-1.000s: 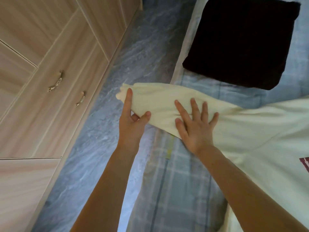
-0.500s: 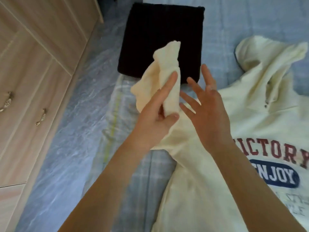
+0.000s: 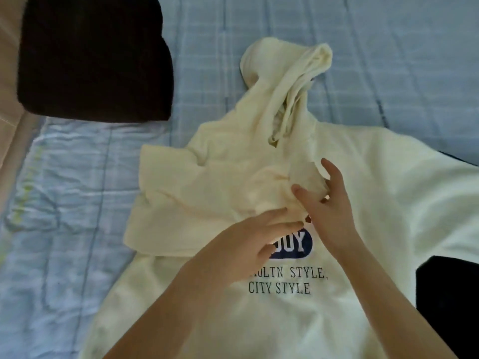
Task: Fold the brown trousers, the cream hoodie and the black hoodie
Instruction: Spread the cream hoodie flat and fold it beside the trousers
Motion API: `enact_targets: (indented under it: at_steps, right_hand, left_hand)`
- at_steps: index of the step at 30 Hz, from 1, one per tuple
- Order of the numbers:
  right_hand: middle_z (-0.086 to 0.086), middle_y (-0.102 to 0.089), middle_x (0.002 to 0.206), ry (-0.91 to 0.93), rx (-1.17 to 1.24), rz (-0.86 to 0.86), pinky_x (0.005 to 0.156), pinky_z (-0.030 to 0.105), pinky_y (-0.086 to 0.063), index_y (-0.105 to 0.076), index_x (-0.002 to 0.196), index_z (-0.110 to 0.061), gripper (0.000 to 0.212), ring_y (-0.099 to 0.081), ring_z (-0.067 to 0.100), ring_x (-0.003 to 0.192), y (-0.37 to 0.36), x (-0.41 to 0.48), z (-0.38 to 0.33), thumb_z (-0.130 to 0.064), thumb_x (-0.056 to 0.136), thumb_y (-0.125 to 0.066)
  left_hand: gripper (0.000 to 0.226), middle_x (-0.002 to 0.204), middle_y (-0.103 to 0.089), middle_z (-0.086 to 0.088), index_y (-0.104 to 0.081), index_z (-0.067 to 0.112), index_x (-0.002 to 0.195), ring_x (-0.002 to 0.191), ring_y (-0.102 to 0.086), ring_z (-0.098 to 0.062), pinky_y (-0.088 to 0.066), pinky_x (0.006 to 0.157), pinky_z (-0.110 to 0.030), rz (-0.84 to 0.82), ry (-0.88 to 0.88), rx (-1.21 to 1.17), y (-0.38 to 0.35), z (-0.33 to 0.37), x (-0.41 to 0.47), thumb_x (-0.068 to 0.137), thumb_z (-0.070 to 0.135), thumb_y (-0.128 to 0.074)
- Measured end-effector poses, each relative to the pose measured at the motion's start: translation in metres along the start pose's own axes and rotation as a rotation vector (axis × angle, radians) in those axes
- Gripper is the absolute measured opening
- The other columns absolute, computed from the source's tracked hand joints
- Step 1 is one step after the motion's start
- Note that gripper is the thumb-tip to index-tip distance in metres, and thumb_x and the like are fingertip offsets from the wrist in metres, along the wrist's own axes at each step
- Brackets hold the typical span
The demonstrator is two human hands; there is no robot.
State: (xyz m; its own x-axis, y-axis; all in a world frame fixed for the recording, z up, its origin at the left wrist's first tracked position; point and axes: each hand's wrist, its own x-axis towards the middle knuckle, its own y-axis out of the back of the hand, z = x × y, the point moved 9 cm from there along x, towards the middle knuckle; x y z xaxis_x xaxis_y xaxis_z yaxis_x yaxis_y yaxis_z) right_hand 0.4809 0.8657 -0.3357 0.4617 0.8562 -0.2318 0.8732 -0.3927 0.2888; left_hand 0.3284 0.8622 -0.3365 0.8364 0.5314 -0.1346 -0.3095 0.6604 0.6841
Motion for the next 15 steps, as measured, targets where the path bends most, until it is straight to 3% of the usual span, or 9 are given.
enact_targets:
  at_steps: [3,6,7,9,11,13,15]
  right_hand:
    - [-0.017,-0.066,0.110,0.086,-0.137,0.071,0.067,0.006,-0.049,-0.045,0.142,-0.036,0.070,-0.064,-0.006,0.087,0.007,0.005,0.001,-0.006,0.084,-0.070]
    - [-0.026,-0.065,0.110,0.185,-0.235,0.315,0.070,0.004,-0.043,-0.052,0.137,-0.028,0.059,-0.063,-0.002,0.091,0.046,-0.004,-0.013,0.000,0.086,-0.059]
    - [-0.014,-0.064,0.121,0.185,-0.327,0.369,0.078,0.010,-0.043,-0.050,0.140,-0.025,0.061,-0.063,0.013,0.101,0.058,-0.006,-0.014,0.002,0.085,-0.057]
    - [0.024,-0.048,0.139,0.137,-0.745,0.374,0.101,0.037,-0.040,-0.041,0.149,-0.017,0.068,-0.048,0.043,0.122,0.062,-0.008,-0.015,-0.001,0.084,-0.057]
    - [0.035,-0.032,0.150,0.218,-1.074,0.282,0.116,0.057,-0.022,-0.037,0.153,-0.015,0.071,-0.028,0.052,0.138,0.036,-0.006,-0.023,-0.012,0.086,-0.061]
    - [0.025,-0.032,0.156,0.394,-1.120,0.060,0.121,0.058,-0.012,-0.039,0.153,-0.017,0.061,-0.020,0.048,0.147,-0.009,0.001,-0.032,-0.023,0.094,-0.055]
    - [0.013,-0.031,0.161,0.503,-1.181,-0.227,0.123,0.056,-0.006,-0.031,0.157,-0.024,0.056,-0.015,0.037,0.152,-0.055,0.007,-0.024,-0.033,0.102,-0.041]
  left_hand:
    - [0.047,0.128,-0.059,0.010,-0.066,0.028,0.123,0.113,-0.059,-0.011,-0.047,0.096,-0.025,0.405,0.039,-0.010,0.063,-0.014,-0.032,0.090,-0.004,-0.054]
    - [0.038,0.120,-0.061,-0.001,-0.068,0.015,0.117,0.111,-0.052,-0.019,-0.031,0.100,-0.012,0.744,0.172,0.229,0.127,-0.044,-0.066,0.087,-0.004,-0.056]
    - [0.038,0.127,-0.057,-0.004,-0.064,0.016,0.124,0.115,-0.047,-0.022,-0.027,0.103,-0.015,0.759,0.267,0.285,0.137,-0.061,-0.069,0.089,0.001,-0.059]
    - [0.054,0.144,-0.041,-0.009,-0.050,0.022,0.140,0.128,-0.035,-0.029,-0.022,0.106,-0.025,0.694,0.537,0.177,0.133,-0.103,-0.068,0.089,0.018,-0.069]
    - [0.079,0.151,-0.029,-0.009,-0.032,0.030,0.151,0.136,-0.031,-0.028,-0.024,0.108,-0.029,0.613,0.747,-0.157,0.109,-0.136,-0.067,0.085,0.032,-0.075]
    - [0.086,0.150,-0.033,-0.002,-0.024,0.038,0.152,0.137,-0.036,-0.023,-0.029,0.113,-0.036,0.619,0.771,-0.337,0.101,-0.147,-0.063,0.084,0.041,-0.075]
    - [0.073,0.145,-0.043,0.006,-0.028,0.049,0.146,0.129,-0.046,-0.020,-0.038,0.109,-0.041,0.709,0.783,-0.543,0.105,-0.160,-0.067,0.084,0.053,-0.068]
